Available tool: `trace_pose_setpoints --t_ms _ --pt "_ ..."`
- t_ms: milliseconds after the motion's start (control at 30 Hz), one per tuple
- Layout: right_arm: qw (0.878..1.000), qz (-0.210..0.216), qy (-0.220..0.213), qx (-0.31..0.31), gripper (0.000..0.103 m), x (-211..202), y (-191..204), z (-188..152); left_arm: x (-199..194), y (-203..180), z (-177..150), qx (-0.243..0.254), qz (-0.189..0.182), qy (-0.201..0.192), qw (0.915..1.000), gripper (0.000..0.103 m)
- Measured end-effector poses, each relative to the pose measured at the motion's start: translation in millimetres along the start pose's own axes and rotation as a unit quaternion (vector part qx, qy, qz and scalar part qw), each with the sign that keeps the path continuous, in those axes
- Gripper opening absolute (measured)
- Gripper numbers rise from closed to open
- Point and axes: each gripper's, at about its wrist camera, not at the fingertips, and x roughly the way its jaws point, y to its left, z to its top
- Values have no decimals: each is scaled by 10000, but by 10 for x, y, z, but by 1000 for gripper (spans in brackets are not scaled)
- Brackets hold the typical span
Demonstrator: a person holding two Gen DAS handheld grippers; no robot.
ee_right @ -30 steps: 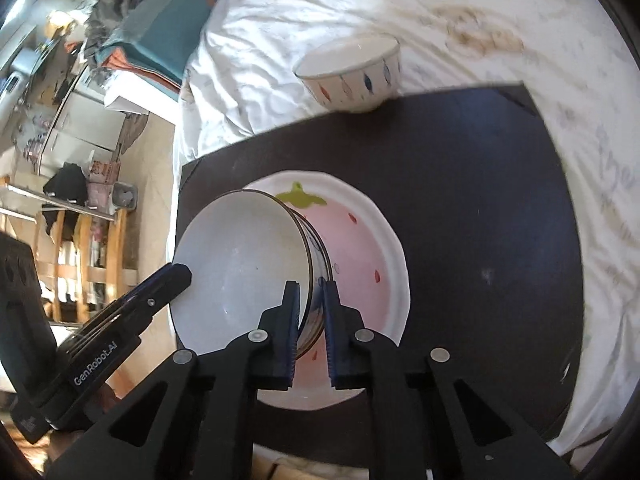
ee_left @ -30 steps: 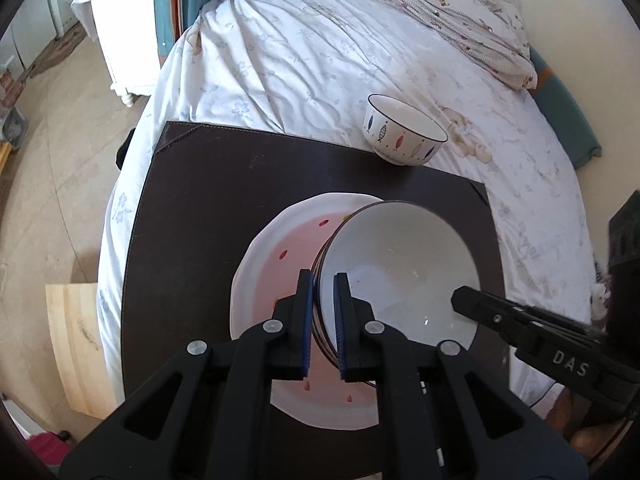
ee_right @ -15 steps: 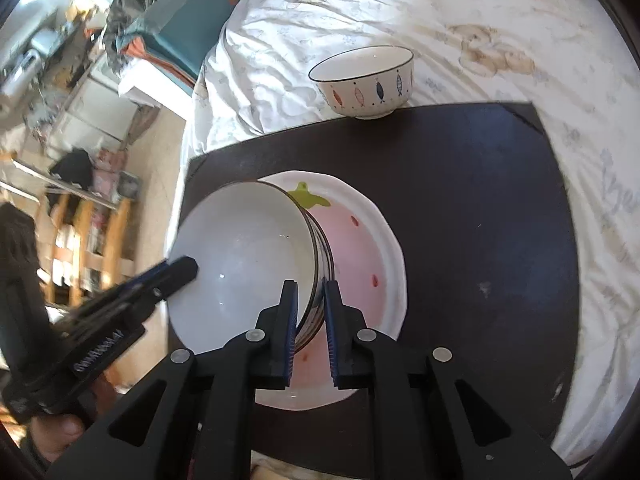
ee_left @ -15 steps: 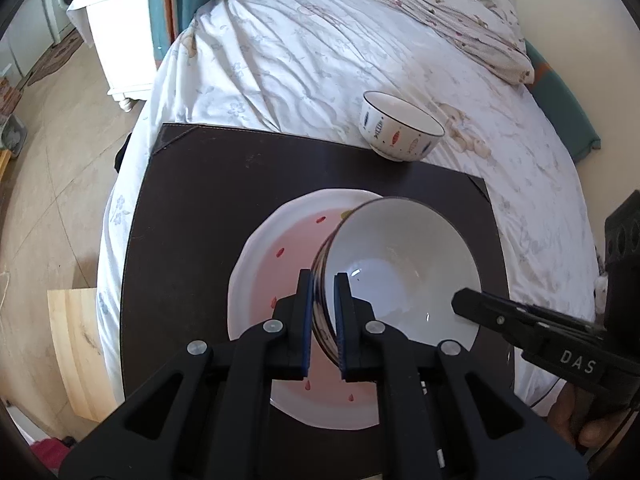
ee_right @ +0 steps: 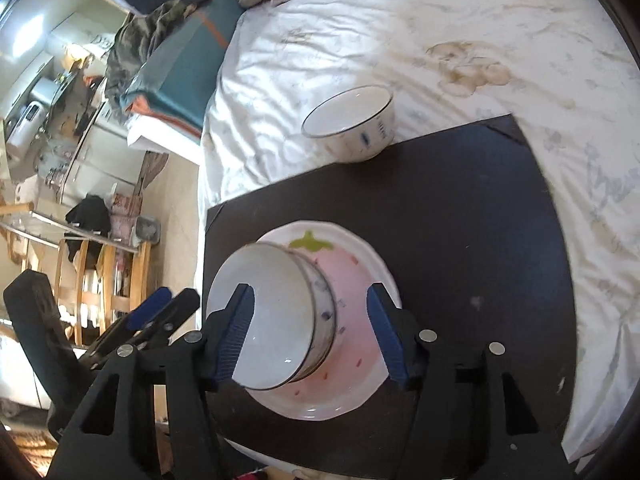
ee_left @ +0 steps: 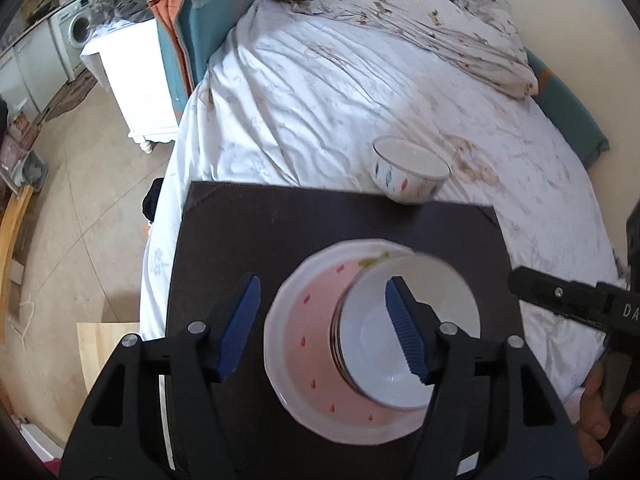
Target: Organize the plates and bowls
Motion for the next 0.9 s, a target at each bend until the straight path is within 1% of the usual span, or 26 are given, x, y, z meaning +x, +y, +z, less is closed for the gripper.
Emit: trace_pose_setpoints --t_ms 167,267,333,400,467,533,600,633,700,767,833,900 --pt "9995 86 -66 290 61 -48 -167 285 154 89 361 -367 13 149 9992 63" --pt "9972 321 -81 665 61 -18 -303 464 274 81 555 -458 48 238 9987 63" --pt "9962 283 -122 817 61 19 -391 595 351 16 687 -370 52 283 9989 63" --pt "9958 166 -167 881 61 85 -478 746 429 -92 824 -125 114 281 9995 63" --pt "9954 72 -172 944 61 169 -581 860 516 -181 933 82 247 293 9992 63" --pt "9933 46 -151 1145 61 281 -717 966 619 -219 1033 151 377 335 9986 63" --pt "9906 79 -120 1362 61 384 -836 1054 797 -258 1154 253 430 405 9979 63" --pt "9892 58 -122 1458 61 445 -885 1103 892 -279 1208 347 500 435 9972 63" --pt "9878 -40 -109 1555 61 531 -915 1152 1053 -292 1292 368 578 431 9967 63" --pt "9877 -50 -37 1562 61 646 -898 1205 1231 -278 1378 203 519 571 9968 63" --pt "9884 44 -11 1518 61 751 -849 1259 1422 -284 1442 29 277 783 9965 63" --pt "9884 20 25 1517 61 857 -801 1313 1617 -366 1466 73 179 988 9949 62"
